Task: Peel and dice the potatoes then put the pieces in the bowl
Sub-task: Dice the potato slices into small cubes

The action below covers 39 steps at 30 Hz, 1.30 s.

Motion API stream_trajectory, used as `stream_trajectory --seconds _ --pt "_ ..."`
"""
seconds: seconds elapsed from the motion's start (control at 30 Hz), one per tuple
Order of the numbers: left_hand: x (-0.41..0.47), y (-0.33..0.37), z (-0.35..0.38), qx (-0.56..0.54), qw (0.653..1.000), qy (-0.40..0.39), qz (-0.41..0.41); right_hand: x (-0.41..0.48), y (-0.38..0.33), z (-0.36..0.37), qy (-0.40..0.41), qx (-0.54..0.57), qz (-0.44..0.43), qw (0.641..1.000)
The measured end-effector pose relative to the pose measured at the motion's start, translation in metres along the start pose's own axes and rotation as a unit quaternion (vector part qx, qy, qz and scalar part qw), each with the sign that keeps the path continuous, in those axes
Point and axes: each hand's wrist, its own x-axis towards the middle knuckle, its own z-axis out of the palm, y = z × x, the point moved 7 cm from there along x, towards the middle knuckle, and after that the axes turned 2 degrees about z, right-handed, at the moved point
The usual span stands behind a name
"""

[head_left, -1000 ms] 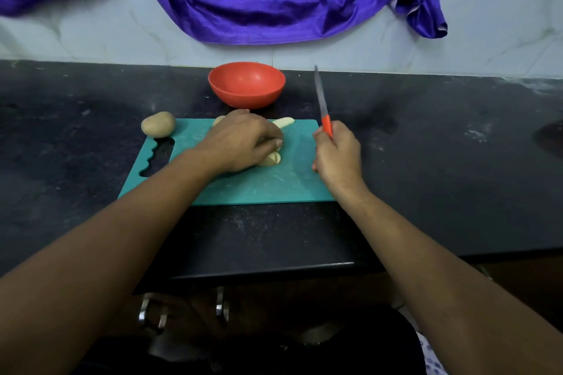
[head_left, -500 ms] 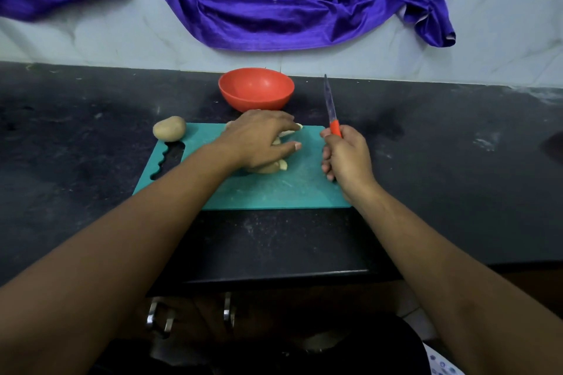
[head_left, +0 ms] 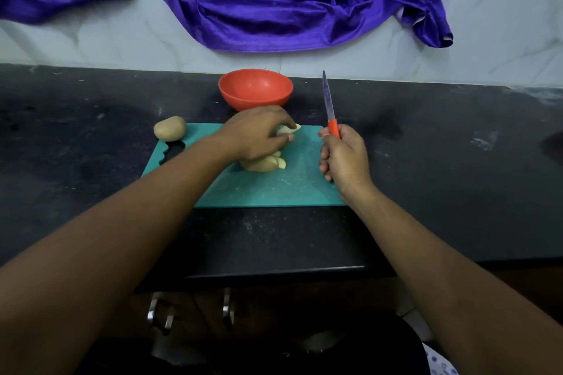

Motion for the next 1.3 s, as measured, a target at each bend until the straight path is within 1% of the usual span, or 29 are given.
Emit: stream_trajectory --seconds 0.03,0.13,0.17,0.27,0.47,0.63,0.73,0.8,0.93,1.07,1.13,1.23,1.3 --pt "0.009 0.000 0.002 0.000 1.000 -0.007 -0.005 -0.001 -0.001 0.000 0.000 -0.001 -0.002 1.000" --pt "0.030 -0.002 0.016 0.005 0.997 -0.072 -0.034 -0.003 -0.002 -0.001 0.005 -0.002 -0.003 1.000" --pt "0.033 -0.004 0.020 0.006 0.996 -0.081 -0.038 -0.004 -0.003 -0.001 0.007 0.000 -0.002 1.000" --pt "0.027 -0.005 0.020 0.012 0.997 -0.069 -0.032 -0.004 -0.003 0.000 0.004 -0.005 -0.007 1.000" --pt "-0.013 -0.011 0.009 0.021 0.997 -0.069 0.006 -0.002 -0.003 0.001 0.003 -0.021 -0.012 1.000" --pt "-0.026 -0.015 -0.005 -0.010 0.998 -0.049 0.034 -0.004 -0.005 0.001 0.006 -0.021 -0.012 1.000" --pt "-0.033 -0.009 0.003 0.033 0.994 -0.082 0.057 -0.004 -0.004 0.001 0.005 -0.020 -0.011 1.000" --pt "-0.035 -0.010 0.011 0.055 0.992 -0.094 0.059 -0.004 -0.005 0.001 0.004 -0.022 -0.010 1.000" --pt "-0.034 -0.023 0.007 0.058 0.995 -0.053 0.053 -0.005 -0.005 0.002 0.007 -0.024 -0.010 1.000" --pt "-0.035 -0.023 0.005 0.077 0.995 -0.049 0.049 -0.005 -0.005 0.001 0.007 -0.023 -0.012 1.000" --pt "-0.036 -0.019 0.004 0.064 0.996 -0.043 0.040 -0.005 -0.005 0.001 0.005 -0.021 -0.012 1.000" --pt "-0.031 -0.014 0.003 0.041 0.999 -0.020 0.004 -0.005 -0.006 0.002 0.000 -0.017 -0.012 1.000" --pt "-0.021 -0.014 0.003 0.081 0.996 -0.022 -0.034 -0.005 -0.006 0.002 0.001 -0.013 -0.012 1.000"
